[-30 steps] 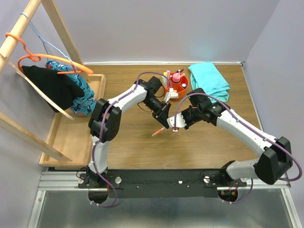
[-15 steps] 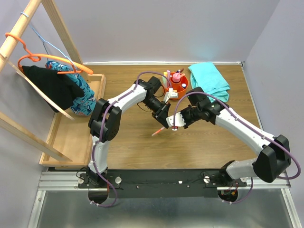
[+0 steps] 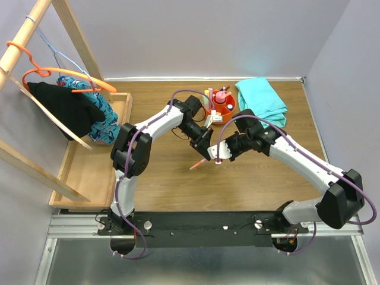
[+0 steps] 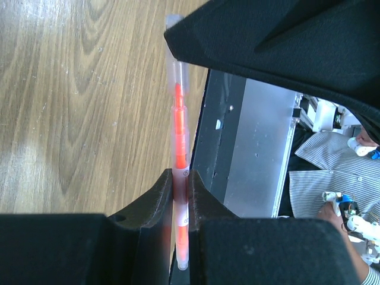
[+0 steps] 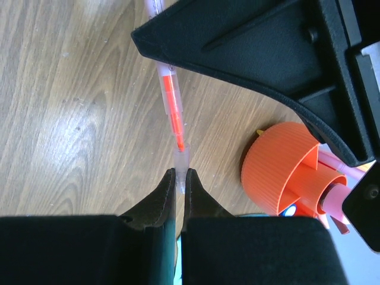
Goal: Sort the stationery into containers
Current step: Close the pen cap on the pen.
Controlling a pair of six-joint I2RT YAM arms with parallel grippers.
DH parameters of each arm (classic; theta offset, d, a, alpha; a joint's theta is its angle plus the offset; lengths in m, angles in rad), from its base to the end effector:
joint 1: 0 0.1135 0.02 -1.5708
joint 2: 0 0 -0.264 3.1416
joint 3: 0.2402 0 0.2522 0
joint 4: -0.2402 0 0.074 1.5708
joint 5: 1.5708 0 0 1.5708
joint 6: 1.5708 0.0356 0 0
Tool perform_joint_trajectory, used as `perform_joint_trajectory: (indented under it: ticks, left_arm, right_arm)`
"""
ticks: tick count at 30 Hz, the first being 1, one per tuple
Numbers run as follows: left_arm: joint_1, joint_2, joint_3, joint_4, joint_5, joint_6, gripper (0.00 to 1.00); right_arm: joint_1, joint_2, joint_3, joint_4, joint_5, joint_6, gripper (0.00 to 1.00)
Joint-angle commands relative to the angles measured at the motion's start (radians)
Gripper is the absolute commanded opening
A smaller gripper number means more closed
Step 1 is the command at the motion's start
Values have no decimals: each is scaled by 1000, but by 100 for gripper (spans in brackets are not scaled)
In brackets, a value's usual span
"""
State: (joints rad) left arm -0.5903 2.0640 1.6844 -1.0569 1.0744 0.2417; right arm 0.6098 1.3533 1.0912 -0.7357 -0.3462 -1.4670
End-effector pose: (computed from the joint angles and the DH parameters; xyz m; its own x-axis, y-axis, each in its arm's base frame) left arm 0.3206 -0.2525 0.2209 -0.7125 0.6146 -0.3386 0.5494 0.1885 -0.8140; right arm 0.2172 0.1665 0.2754 0.6144 -0.7121 -0.3398 -0.7566 -0.4096 -0.5097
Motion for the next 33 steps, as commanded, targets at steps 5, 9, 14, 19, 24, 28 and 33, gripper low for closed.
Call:
perform_joint_trajectory:
  ticks: [5,9,14,19,24,28,33]
  left_arm:
    - [3,28,34,-8,15,-1,0]
    - [4,39,44,-18,24,2,0]
    - [3,61,77,-35,36,4,0]
    - [1,62,100,-38,42,1,0]
    - [-2,74,124,-31,47,-12,0]
    - [-16,79,139,-14,52,-27,0]
    - [-31,84,144,9,62,-47,0]
  right_arm:
    - [21,18,35,-57,-42,-84,7]
    - [36,35,39,-80,-22,-128,7]
    - [51,59,68,-106,-4,-148,7]
    - [68,84,84,-116,12,-154,8]
    - [90,102,101,-110,4,-138,8]
    - [105,115,119,-110,-8,-119,7]
    - [123,113,130,-128,-16,-122,7]
